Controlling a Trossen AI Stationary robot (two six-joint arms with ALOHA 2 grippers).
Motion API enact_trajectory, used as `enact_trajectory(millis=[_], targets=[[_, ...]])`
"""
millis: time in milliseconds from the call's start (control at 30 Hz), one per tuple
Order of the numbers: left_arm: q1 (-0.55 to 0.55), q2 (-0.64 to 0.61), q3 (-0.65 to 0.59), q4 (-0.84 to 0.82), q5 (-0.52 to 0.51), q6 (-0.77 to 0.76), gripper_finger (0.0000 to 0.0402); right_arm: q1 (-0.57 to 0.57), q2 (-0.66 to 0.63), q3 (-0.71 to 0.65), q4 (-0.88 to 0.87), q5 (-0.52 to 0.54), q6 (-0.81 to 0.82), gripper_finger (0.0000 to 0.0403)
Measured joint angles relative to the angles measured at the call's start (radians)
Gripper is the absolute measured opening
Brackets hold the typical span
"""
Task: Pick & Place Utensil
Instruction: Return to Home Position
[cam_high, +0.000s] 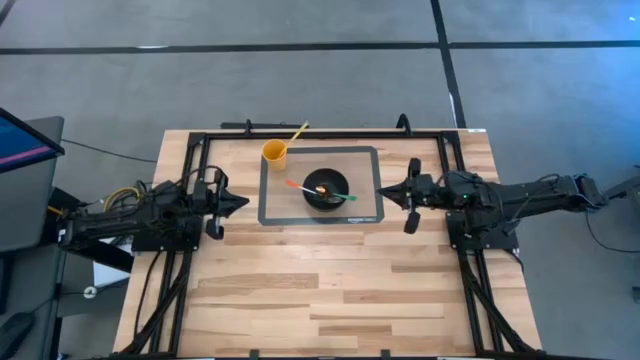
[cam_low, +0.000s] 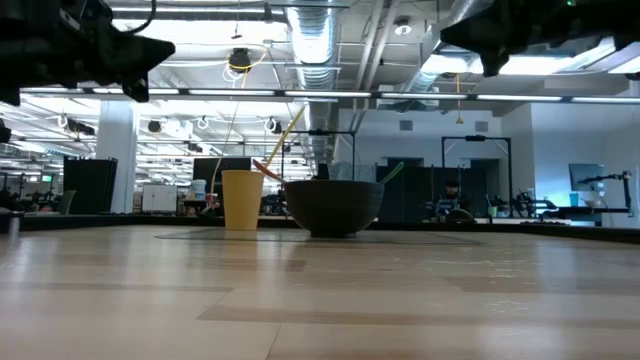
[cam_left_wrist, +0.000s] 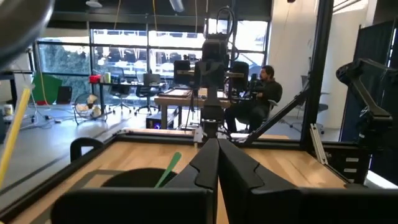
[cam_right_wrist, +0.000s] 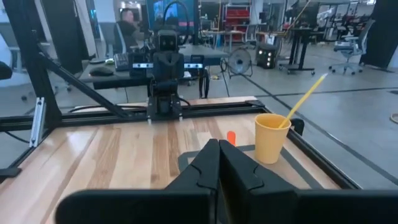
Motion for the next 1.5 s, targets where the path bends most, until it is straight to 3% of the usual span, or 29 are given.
enact_trajectory(millis=[800,1133,1500], targets=[[0.0,0.002,-0.017,0.027,0.0,-0.001,0.0012,0.0,-0.359,-0.261,-0.008,0.039,0.08,0.0001],[0.0,0.002,-0.017,0.026,0.0,-0.001,0.001,0.0,-0.419,-0.263,-0.095,0.056,0.078,0.0001],[0.0,0.002,-0.016,0.026,0.0,-0.001,0.0012,0.0,-0.419,-0.404,0.107,0.053,0.077,0.0001]])
